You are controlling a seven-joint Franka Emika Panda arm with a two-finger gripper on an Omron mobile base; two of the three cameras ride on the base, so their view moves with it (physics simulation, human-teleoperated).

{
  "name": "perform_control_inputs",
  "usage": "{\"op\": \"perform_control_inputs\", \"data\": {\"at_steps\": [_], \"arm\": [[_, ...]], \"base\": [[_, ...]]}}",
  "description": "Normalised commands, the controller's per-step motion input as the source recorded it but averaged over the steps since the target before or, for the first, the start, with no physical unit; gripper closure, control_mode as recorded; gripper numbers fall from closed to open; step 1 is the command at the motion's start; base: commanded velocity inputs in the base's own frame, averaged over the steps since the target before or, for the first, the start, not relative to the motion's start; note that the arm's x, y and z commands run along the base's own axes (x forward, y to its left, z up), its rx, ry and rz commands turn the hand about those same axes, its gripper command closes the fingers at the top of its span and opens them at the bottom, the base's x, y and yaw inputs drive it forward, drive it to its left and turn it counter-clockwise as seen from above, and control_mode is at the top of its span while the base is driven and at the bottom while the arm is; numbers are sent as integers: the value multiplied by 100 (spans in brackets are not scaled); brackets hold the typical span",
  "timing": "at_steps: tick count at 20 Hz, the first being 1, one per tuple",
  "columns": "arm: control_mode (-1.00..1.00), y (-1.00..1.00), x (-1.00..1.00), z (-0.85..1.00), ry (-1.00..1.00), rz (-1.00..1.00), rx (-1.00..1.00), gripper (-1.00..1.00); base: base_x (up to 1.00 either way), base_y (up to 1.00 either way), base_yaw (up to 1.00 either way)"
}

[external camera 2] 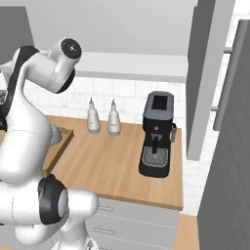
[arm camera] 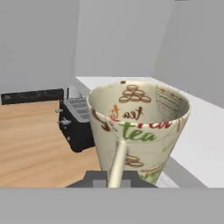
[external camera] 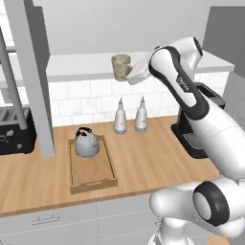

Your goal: Pick the kettle from the counter and place it on the tray. Then pick the mug from the cabinet and place it on the tray. Then close the cabinet doors.

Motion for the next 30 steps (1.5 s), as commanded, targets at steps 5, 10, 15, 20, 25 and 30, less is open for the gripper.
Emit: {"op": "perform_control_inputs", "data": {"at_steps": [5,10,15,20,25,30], "arm": [[-100,-7,-100,-77,6,33,5,100],[-100,1,-55,-100,16,43,4,100],[-100,41,32,-100,5,36,0,100],[-100,43,60,-100,0,21,0,100],[-100,40,14,-90,-3,23,0,100],[-100,28,26,-76,0,13,-1,100]], "base": [[0,0,0],[0,0,0],[0,0,0],[0,0,0],[0,0,0],[0,0,0]]}}
